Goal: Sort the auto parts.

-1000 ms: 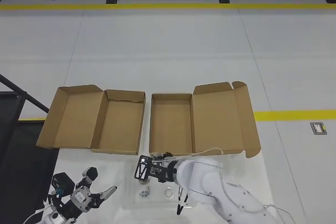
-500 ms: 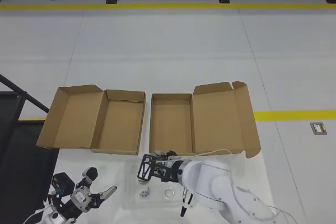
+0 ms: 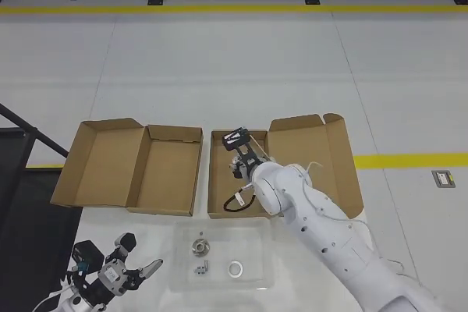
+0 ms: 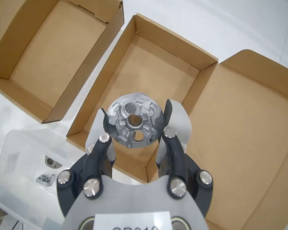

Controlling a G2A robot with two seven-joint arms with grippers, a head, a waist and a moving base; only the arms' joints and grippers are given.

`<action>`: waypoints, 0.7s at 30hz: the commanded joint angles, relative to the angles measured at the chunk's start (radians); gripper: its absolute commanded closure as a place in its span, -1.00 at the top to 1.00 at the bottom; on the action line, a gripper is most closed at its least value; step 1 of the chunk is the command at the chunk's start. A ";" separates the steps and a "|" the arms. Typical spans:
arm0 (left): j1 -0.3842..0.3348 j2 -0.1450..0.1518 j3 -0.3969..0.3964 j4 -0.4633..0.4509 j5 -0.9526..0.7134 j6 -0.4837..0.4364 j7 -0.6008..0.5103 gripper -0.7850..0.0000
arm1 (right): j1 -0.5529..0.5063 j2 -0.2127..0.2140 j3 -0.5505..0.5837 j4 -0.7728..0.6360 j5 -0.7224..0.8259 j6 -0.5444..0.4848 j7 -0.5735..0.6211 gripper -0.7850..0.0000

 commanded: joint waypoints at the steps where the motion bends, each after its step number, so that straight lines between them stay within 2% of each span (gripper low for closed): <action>1: 0.000 0.000 0.000 0.000 0.000 0.000 0.000 1.00 | 0.067 -0.036 -0.032 0.162 0.059 -0.020 -0.032 -1.00; 5: 0.000 0.000 0.000 0.000 0.000 0.000 0.000 1.00 | 0.148 -0.110 -0.089 0.386 0.139 -0.038 -0.091 -1.00; 10: 0.000 0.000 0.000 0.000 0.000 0.000 0.000 1.00 | 0.196 -0.190 -0.133 0.589 0.197 -0.069 -0.151 -1.00; 15: 0.000 0.000 0.000 0.000 0.000 0.000 0.000 1.00 | 0.215 -0.250 -0.152 0.712 0.222 -0.093 -0.205 -1.00; 21: 0.000 0.000 0.000 0.000 0.000 0.000 0.000 1.00 | 0.215 -0.302 -0.165 0.798 0.221 -0.046 -0.259 -1.00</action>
